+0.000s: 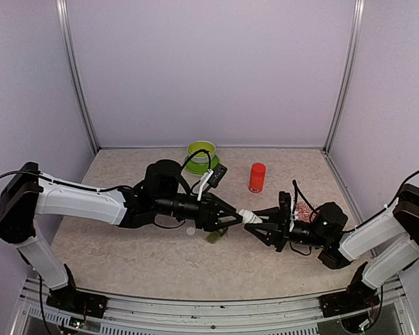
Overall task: Sort the pills into containers
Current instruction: Pass from the right arm to the left
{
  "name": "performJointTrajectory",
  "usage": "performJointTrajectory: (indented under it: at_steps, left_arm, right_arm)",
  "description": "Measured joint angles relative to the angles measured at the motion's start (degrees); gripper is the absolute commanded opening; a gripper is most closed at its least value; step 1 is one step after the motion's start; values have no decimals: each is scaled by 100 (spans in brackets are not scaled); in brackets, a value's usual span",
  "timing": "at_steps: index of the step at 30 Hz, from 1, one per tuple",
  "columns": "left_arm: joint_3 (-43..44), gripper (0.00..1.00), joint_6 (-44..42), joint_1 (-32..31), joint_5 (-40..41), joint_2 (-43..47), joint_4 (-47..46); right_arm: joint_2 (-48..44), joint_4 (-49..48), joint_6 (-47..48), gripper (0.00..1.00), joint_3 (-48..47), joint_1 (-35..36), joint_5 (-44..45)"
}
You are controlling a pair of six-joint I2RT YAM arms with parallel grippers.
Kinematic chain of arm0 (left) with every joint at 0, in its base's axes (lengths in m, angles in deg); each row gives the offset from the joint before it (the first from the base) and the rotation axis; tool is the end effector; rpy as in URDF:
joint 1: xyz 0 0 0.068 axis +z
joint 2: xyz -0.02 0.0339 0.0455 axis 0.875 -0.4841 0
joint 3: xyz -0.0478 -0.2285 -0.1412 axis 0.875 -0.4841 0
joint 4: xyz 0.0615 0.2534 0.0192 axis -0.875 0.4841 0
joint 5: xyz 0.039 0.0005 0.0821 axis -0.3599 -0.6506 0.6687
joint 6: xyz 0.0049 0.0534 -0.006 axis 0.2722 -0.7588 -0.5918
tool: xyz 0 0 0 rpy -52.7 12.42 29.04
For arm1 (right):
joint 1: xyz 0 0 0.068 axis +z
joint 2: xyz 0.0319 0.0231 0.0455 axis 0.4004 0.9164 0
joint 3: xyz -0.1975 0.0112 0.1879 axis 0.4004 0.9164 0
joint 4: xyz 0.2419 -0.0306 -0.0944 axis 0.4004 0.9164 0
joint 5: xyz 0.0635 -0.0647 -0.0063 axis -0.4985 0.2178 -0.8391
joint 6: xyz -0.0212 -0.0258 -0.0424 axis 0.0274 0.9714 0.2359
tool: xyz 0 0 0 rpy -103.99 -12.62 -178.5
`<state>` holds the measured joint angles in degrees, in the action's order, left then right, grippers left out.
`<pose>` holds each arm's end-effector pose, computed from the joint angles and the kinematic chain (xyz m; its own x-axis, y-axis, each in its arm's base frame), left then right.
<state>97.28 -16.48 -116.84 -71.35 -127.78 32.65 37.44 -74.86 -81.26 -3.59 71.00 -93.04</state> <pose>0.1923 -0.3183 0.2383 -0.5376 0.1895 -0.8216 0.8431 0.1046 -0.5275 0.1450 0.1830 0.1814 -0.0503 0.1381 -0.9891 -0.9710 0.2251 0.0808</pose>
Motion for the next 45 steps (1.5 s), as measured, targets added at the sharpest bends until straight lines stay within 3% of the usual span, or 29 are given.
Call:
performJointTrajectory:
  at_steps: [9, 12, 21, 31, 34, 41, 45]
  left_arm:
    - [208, 48, -31, -83, -22, -157, 59]
    - [208, 39, -55, -96, -24, -192, 109]
    - [210, 41, -103, -122, 9, -197, 129]
    - [210, 17, -129, -122, 33, -223, 129]
    - [210, 16, -133, -109, 50, -247, 136]
    - [210, 12, -146, -107, 55, -251, 175]
    - [210, 16, -140, -90, 116, -251, 212]
  right_arm:
    - [0, 111, 15, 19, -2, 20, 4]
    - [2, 131, 17, 19, -2, 20, 20]
    - [52, 195, 17, 19, -9, 22, 26]
    - [101, 212, 17, 19, -13, 22, 22]
    - [138, 221, 13, 20, -13, 20, 55]
    - [146, 284, 15, 36, -28, 22, 55]
    - [144, 466, 20, 51, -114, 22, 85]
